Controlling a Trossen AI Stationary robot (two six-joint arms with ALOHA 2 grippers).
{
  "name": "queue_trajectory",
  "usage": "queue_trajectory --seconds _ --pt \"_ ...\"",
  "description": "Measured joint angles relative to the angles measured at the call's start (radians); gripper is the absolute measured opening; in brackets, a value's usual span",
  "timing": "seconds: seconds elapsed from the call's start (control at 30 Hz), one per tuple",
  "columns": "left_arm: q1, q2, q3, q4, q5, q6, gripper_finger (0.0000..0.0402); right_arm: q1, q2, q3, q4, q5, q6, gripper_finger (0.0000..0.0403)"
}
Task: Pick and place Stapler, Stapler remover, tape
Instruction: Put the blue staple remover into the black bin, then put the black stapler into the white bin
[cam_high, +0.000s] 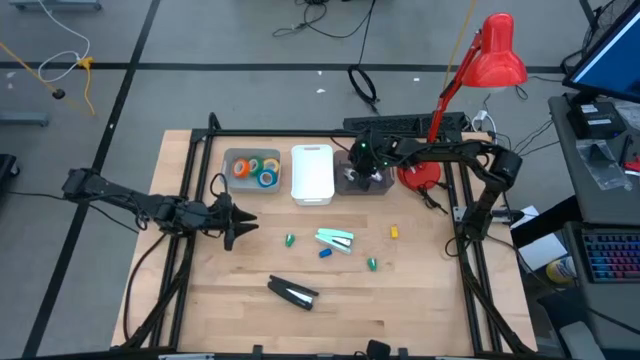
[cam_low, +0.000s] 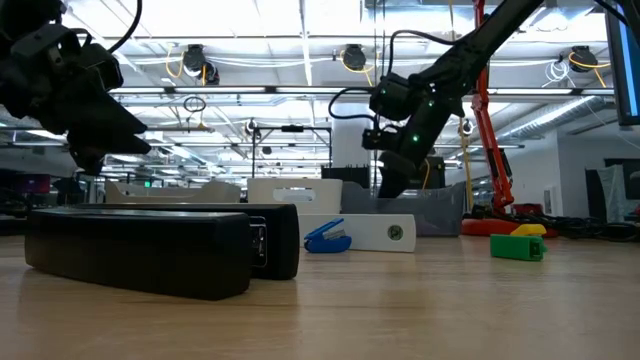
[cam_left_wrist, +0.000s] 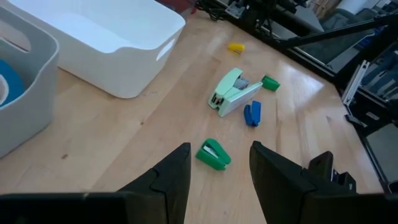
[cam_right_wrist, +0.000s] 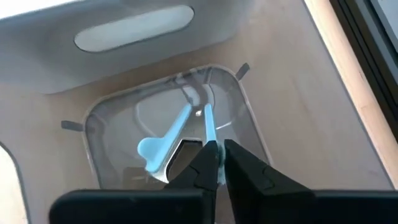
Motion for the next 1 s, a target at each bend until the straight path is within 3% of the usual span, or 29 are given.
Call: queue_trajectory --seconds 0.2,0.33,0.63,0.73,0.9,1.0 --pt "0.0 0.0 0.0 0.0 0.0 0.001 0.0164 0.0 0.001 0.0 0.0 0.081 -0.001 0.0046" --pt "0.0 0.0 0.0 0.002 0.0 0.001 0.0164 0.0 -0.011 -0.001 0.013 0.08 -0.003 0.0067" --pt "0.0 0.0 0.0 0.003 0.042 0.005 0.0164 0.033 -0.174 -0.001 0.026 0.069 -0.051 0.0085" --pt "0.0 0.0 0.0 0.003 0.046 0.028 0.0164 0.061 -0.247 -0.001 0.021 -0.009 -0.049 0.0082" --pt "0.0 0.0 0.0 0.003 0.042 0.083 0.0163 0.142 -0.342 -0.001 0.018 -0.229 -0.029 0.0075" --pt "0.0 0.0 0.0 0.003 0.042 0.104 0.0163 0.205 -0.37 -0.001 0.013 -0.29 -0.017 0.0073"
